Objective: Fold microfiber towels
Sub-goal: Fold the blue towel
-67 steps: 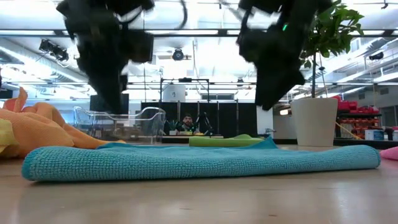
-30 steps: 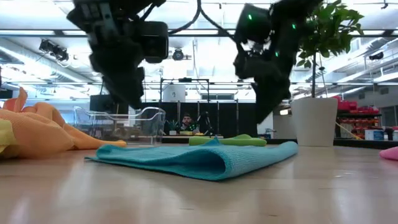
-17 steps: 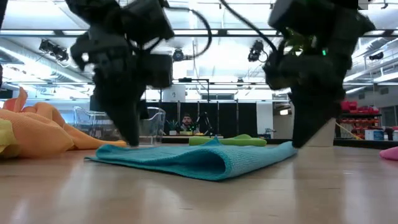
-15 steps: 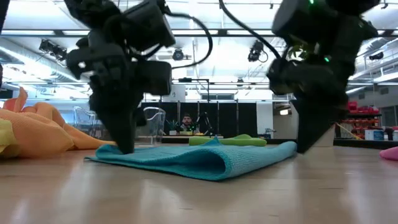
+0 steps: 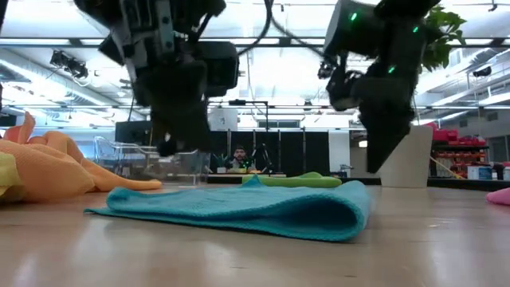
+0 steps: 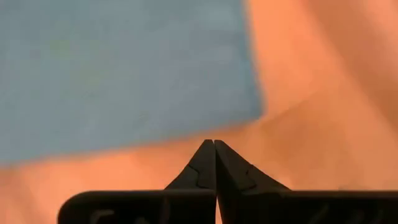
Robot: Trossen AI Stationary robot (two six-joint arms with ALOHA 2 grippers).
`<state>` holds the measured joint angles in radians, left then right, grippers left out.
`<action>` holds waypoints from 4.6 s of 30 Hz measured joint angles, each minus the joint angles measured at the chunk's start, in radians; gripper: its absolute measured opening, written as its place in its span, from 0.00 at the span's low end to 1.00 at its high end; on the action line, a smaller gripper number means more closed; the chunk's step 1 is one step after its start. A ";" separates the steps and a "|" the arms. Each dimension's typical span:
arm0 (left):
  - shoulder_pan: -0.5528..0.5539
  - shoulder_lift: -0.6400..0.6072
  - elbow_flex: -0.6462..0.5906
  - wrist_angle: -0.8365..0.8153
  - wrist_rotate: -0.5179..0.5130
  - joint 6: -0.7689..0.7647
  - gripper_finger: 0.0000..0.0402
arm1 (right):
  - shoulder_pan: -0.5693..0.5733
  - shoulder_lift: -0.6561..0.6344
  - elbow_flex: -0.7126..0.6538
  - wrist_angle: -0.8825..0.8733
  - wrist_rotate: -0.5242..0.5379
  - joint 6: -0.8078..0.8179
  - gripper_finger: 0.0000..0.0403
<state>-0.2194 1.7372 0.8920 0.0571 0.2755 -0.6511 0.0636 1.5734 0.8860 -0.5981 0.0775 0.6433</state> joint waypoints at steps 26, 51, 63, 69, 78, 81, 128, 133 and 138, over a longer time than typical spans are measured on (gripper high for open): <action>0.155 0.074 0.000 -0.070 -0.056 0.037 0.02 | -0.189 0.105 -0.002 0.220 -0.057 -0.358 0.00; -0.069 0.101 0.001 0.258 -0.122 0.134 0.02 | 0.450 0.033 -0.230 0.666 -0.023 0.092 0.00; -0.126 0.145 0.001 0.184 -0.115 0.048 0.01 | 0.476 0.048 -0.271 0.728 -0.065 0.061 0.00; -0.130 0.100 0.009 0.203 -0.121 0.014 0.02 | 0.493 0.014 -0.236 0.732 -0.102 -0.015 0.03; -0.238 0.088 0.050 0.187 -0.211 0.399 0.13 | 0.603 0.002 -0.220 0.710 0.089 -0.209 0.10; -0.253 0.088 0.050 0.178 -0.253 0.485 0.24 | 0.632 0.002 -0.220 0.711 0.164 -0.241 0.15; -0.260 0.243 0.054 0.254 -0.282 0.501 0.51 | 0.645 0.057 -0.231 0.700 0.247 -0.300 0.44; -0.261 0.248 0.055 0.255 -0.282 0.493 0.49 | 0.645 0.057 -0.232 0.701 0.247 -0.264 0.44; -0.261 0.249 0.056 0.230 -0.284 0.490 0.42 | 0.645 0.057 -0.232 0.702 0.247 -0.296 0.44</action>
<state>-0.4805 1.9858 0.9482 0.2869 -0.0084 -0.1609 0.7090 1.6306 0.6544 0.1036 0.3248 0.3477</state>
